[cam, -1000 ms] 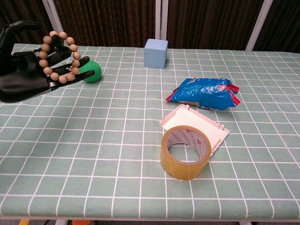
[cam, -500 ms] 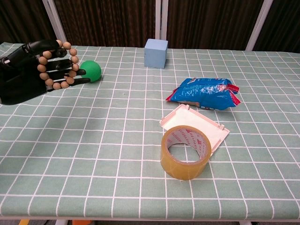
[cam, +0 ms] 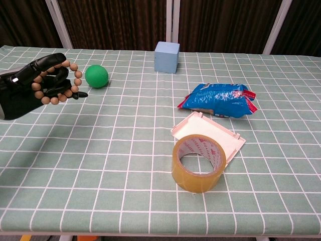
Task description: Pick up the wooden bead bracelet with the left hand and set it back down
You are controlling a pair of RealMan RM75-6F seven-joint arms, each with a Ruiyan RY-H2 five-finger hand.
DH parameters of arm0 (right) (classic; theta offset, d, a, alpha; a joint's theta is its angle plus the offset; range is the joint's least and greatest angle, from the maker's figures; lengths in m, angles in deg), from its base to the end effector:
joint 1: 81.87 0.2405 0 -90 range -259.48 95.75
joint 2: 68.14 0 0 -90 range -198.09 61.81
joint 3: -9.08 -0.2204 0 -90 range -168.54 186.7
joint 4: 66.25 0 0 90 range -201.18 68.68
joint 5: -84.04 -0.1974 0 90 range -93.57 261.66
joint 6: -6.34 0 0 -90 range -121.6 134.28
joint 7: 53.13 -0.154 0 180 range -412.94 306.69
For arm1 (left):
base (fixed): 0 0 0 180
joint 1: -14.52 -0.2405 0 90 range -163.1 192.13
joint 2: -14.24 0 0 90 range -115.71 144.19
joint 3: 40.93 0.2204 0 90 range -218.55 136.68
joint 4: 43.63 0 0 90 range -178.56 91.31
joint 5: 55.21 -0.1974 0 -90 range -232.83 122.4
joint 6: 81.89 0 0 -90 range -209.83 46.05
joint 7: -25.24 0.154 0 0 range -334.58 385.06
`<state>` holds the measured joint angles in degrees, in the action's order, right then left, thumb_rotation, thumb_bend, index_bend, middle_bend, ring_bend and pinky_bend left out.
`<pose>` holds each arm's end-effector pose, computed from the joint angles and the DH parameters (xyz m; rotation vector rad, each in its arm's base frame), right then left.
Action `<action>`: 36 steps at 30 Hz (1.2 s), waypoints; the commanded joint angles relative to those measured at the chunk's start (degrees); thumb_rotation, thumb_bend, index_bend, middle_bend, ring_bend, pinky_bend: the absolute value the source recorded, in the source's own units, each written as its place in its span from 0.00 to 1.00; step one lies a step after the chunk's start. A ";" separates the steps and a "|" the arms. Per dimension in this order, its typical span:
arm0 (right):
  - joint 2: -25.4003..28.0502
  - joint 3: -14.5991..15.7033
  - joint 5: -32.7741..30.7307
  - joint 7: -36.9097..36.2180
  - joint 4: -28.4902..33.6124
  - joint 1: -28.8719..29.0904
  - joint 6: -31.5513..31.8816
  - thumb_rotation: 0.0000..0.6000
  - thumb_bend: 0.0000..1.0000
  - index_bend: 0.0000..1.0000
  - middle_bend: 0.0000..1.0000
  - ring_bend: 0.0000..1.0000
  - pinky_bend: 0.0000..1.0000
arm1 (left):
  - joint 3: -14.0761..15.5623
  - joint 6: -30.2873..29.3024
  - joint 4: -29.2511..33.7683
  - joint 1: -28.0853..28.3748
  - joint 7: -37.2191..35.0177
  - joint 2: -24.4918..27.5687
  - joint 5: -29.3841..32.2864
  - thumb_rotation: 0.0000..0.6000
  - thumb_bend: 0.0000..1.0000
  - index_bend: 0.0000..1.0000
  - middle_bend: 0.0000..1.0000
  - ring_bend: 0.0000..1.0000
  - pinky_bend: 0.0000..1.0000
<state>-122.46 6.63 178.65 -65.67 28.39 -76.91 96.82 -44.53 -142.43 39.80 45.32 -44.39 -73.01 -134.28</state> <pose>-0.2506 -0.1840 0.2001 1.4531 -0.8532 1.1060 -0.1724 0.2753 -0.0056 -0.9709 -2.3321 -1.6335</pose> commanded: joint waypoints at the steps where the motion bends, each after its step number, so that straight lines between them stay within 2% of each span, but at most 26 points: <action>1: 0.00 -0.02 -0.04 -0.06 -0.05 -0.01 0.00 1.00 0.08 0.00 0.00 0.00 0.00 | -0.30 -0.01 -0.29 -0.35 -0.02 -0.29 -0.26 0.14 0.26 0.73 0.78 0.52 0.21; 3: -0.01 -0.05 -0.03 -0.09 -0.08 -0.03 0.08 1.00 0.08 0.00 0.00 0.00 0.00 | -0.45 0.09 -0.59 -0.57 -0.19 -0.42 -0.55 0.02 0.24 0.72 0.77 0.51 0.21; 4: -0.01 -0.07 -0.03 -0.11 -0.10 -0.03 0.10 1.00 0.07 0.00 0.00 0.00 0.00 | -0.45 0.18 -0.69 -0.60 -0.26 -0.40 -0.82 0.00 0.24 0.71 0.76 0.50 0.21; 9: 0.00 -0.12 -0.04 -0.18 -0.11 0.07 -0.04 1.00 0.07 0.00 0.01 0.00 0.00 | -0.72 1.21 -0.32 -0.79 -0.67 0.04 -1.09 0.00 0.32 0.64 0.69 0.40 0.19; 13: -0.02 -0.13 0.13 -0.22 -0.09 0.15 -0.06 1.00 0.07 0.00 0.01 0.00 0.00 | -0.92 1.62 0.10 -0.92 -3.65 0.68 -2.09 0.11 0.35 0.59 0.55 0.24 0.10; 19: -0.04 -0.13 0.12 -0.45 -0.10 0.13 -0.01 1.00 0.07 0.00 0.01 0.00 0.00 | -1.50 1.41 -0.42 -1.44 -3.87 0.54 -1.97 0.21 0.37 0.59 0.58 0.23 0.09; 29: -0.05 -0.14 0.37 -0.27 0.06 0.12 0.18 1.00 0.07 0.00 0.01 0.00 0.00 | -2.95 0.90 -0.26 -2.41 1.79 -0.66 0.25 0.22 0.44 0.64 0.65 0.23 0.08; 36: 0.05 -0.13 0.50 -0.31 0.16 -0.02 0.51 1.00 0.07 0.00 0.01 0.00 0.00 | -3.50 0.64 0.27 -3.12 2.90 -0.85 0.42 0.31 0.50 0.64 0.68 0.25 0.08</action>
<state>-122.41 6.50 179.15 -65.98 28.55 -76.93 97.33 -48.02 -141.80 40.06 42.21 -41.49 -73.85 -133.86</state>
